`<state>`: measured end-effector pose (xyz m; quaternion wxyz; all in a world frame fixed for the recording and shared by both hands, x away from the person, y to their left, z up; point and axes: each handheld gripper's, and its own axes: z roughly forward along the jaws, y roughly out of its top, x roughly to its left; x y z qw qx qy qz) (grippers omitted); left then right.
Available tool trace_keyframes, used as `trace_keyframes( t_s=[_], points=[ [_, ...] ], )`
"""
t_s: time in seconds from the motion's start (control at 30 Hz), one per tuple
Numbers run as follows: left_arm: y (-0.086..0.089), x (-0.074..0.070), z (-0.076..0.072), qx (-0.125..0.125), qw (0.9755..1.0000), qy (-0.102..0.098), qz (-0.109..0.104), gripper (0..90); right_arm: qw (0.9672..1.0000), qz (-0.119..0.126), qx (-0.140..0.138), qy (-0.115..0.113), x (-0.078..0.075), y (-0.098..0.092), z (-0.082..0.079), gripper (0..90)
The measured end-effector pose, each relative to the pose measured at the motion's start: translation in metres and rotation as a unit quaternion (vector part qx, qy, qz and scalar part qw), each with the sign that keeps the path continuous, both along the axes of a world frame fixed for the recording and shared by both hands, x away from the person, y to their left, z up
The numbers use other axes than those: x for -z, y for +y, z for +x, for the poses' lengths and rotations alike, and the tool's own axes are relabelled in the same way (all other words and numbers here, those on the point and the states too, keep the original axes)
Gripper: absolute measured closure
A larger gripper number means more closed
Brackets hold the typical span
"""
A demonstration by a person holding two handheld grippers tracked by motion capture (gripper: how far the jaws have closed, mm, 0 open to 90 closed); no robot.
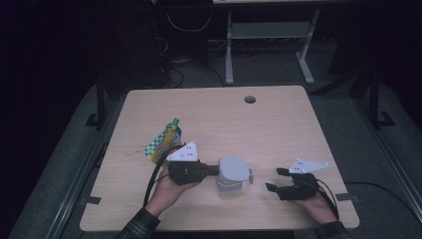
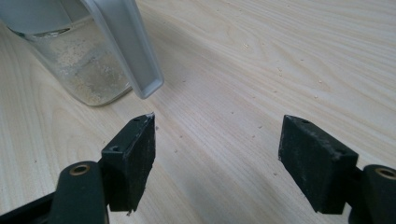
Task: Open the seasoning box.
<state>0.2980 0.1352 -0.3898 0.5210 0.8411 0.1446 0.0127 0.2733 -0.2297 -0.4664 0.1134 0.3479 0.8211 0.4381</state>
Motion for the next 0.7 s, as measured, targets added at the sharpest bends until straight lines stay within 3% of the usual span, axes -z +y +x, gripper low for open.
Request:
trace_keyframes(
  t_s=[0.7],
  points=[
    [-0.01, -0.015, 0.005, 0.012, 0.9998, 0.001, -0.015, 89.9, 1.0, 0.001, 0.0, 0.003, 0.001, 0.0, 0.0, 27.0]
  ],
)
